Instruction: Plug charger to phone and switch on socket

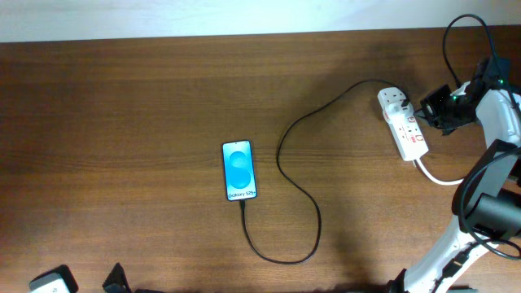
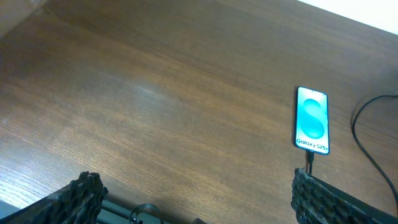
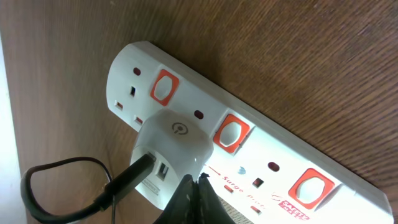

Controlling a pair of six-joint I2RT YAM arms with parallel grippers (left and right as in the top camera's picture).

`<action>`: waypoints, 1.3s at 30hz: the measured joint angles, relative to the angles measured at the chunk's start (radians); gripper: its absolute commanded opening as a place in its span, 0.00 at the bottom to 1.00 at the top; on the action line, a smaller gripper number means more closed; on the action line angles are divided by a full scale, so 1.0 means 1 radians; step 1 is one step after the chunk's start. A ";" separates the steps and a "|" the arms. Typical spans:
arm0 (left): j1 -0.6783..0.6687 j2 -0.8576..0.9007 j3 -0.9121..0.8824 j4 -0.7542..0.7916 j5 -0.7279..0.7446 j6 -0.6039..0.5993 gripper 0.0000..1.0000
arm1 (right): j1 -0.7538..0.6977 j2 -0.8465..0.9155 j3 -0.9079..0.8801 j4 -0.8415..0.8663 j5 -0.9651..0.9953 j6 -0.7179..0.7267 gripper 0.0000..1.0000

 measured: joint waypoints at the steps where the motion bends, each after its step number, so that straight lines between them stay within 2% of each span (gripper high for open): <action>1: 0.000 0.000 0.000 0.000 0.000 0.000 0.99 | 0.000 0.000 0.000 0.000 0.006 0.000 0.04; 14: 0.000 0.000 0.000 0.000 0.000 0.000 0.99 | 0.050 0.021 0.000 0.006 0.147 -0.003 0.04; 39: 0.000 0.000 0.000 0.000 0.000 0.000 0.99 | 0.100 0.060 0.000 0.036 0.250 0.005 0.04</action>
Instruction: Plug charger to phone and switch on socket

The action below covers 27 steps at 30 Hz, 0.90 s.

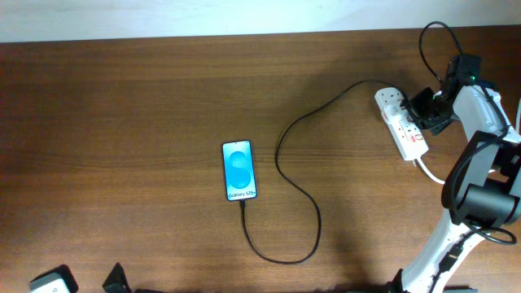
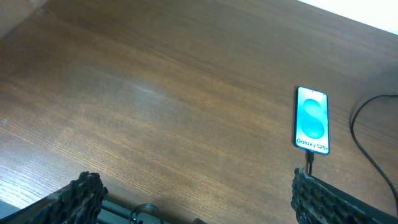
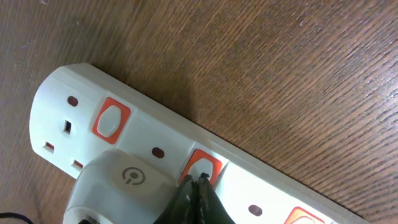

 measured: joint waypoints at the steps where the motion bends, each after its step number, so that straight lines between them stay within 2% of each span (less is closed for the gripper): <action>1: 0.000 0.000 0.000 0.000 0.000 0.000 0.99 | 0.000 0.006 0.009 -0.015 -0.004 0.000 0.04; 9: 0.000 0.000 0.000 0.000 0.000 0.000 0.99 | 0.000 0.014 0.025 -0.045 -0.007 -0.001 0.04; 14: 0.000 0.000 0.000 0.000 0.000 0.000 0.99 | -0.072 0.010 0.073 -0.183 0.029 -0.010 0.04; 19: 0.000 0.000 0.000 0.000 0.000 0.000 0.99 | -0.075 -0.020 0.103 -0.187 -0.152 -0.035 0.04; 27: 0.000 0.000 0.000 0.000 0.000 0.000 0.99 | -0.056 0.031 0.103 -0.140 -0.175 -0.026 0.04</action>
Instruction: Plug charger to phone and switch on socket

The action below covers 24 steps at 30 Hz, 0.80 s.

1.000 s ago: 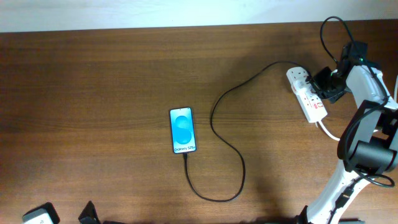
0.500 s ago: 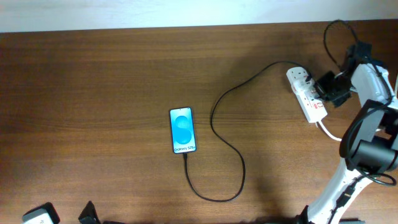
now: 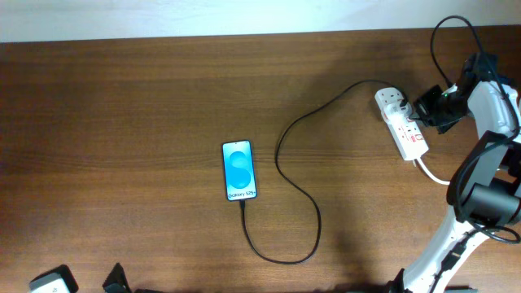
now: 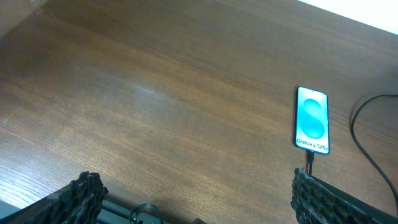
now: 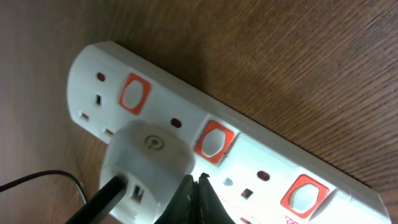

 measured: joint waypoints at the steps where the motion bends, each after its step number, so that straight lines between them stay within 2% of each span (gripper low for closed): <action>1: 0.000 0.000 0.000 0.000 0.000 0.000 0.99 | 0.000 0.013 0.000 0.005 0.003 0.003 0.04; 24: 0.000 0.000 0.000 0.000 0.000 0.000 0.99 | -0.008 0.056 0.015 0.029 -0.013 0.021 0.04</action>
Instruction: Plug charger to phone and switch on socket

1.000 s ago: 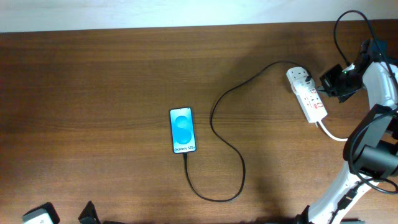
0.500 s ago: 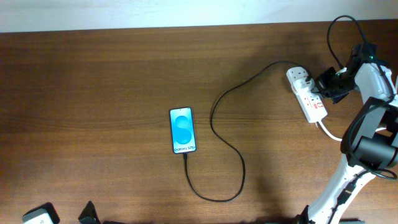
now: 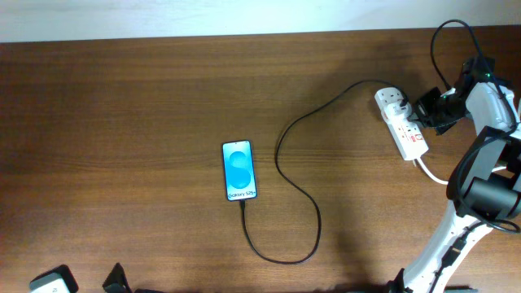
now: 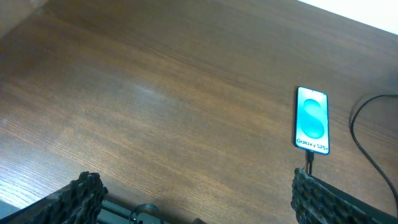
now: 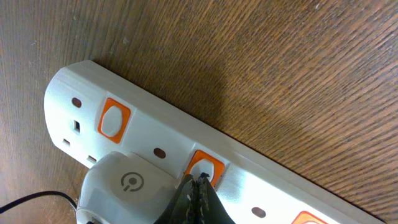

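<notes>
The phone [image 3: 238, 170] lies face up mid-table with its blue screen lit, also in the left wrist view [image 4: 311, 119]. A black cable [image 3: 305, 191] runs from its bottom edge to the white charger [image 5: 127, 183] plugged into the white power strip [image 3: 404, 123]. My right gripper [image 5: 199, 179] is shut, its tips pressed on the orange switch [image 5: 205, 168] beside the charger. My left gripper [image 4: 196, 193] stands open at the near table edge, holding nothing.
The power strip's white lead [image 3: 431, 172] curves off to the right beside my right arm. Another orange switch [image 5: 114, 119] sits at the strip's end. The table's far edge [image 3: 244, 37] meets a pale wall.
My right gripper has come closer to the strip: its shut tips were just short of the charger's switch and now touch it. The phone, cable and left gripper have not moved.
The right gripper's shut tips were by the charger, below its switch. Then they pressed on the switch. Then they stood back from it, and now they rest on it again. The phone stayed plugged in with its screen lit throughout.
</notes>
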Controlling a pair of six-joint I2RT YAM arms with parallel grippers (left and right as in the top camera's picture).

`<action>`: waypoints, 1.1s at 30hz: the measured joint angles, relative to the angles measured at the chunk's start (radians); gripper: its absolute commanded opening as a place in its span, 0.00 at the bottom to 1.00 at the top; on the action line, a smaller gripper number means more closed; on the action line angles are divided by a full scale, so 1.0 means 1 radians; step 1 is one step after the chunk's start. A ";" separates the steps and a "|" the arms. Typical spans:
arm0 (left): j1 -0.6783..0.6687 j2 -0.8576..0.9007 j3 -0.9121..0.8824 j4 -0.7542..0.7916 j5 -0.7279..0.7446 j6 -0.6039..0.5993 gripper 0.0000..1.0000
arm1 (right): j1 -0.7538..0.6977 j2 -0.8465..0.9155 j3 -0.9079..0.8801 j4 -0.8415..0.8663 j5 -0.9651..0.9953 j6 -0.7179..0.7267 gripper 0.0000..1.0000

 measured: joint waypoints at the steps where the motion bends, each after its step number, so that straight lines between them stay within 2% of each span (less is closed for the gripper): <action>1: 0.000 0.000 0.000 0.000 0.000 0.000 0.99 | 0.000 0.000 0.000 0.000 0.000 0.000 0.04; 14: 0.000 0.000 0.000 0.000 0.000 0.000 0.99 | 0.002 0.036 0.045 -0.007 0.092 -0.022 0.04; 18: 0.000 0.000 0.000 0.000 0.000 0.000 0.99 | -0.029 0.097 0.151 -0.133 0.176 -0.069 0.04; 22: 0.000 0.000 0.000 0.000 0.000 0.000 0.99 | -0.036 0.024 0.351 -0.367 0.312 -0.127 0.04; 26: 0.001 0.000 0.000 0.000 0.000 0.000 0.99 | -0.026 -0.066 0.361 -0.539 0.271 -0.136 0.04; 33: 0.001 0.000 0.000 0.000 0.000 0.000 0.99 | 0.049 0.007 0.348 -0.478 0.046 -0.148 0.04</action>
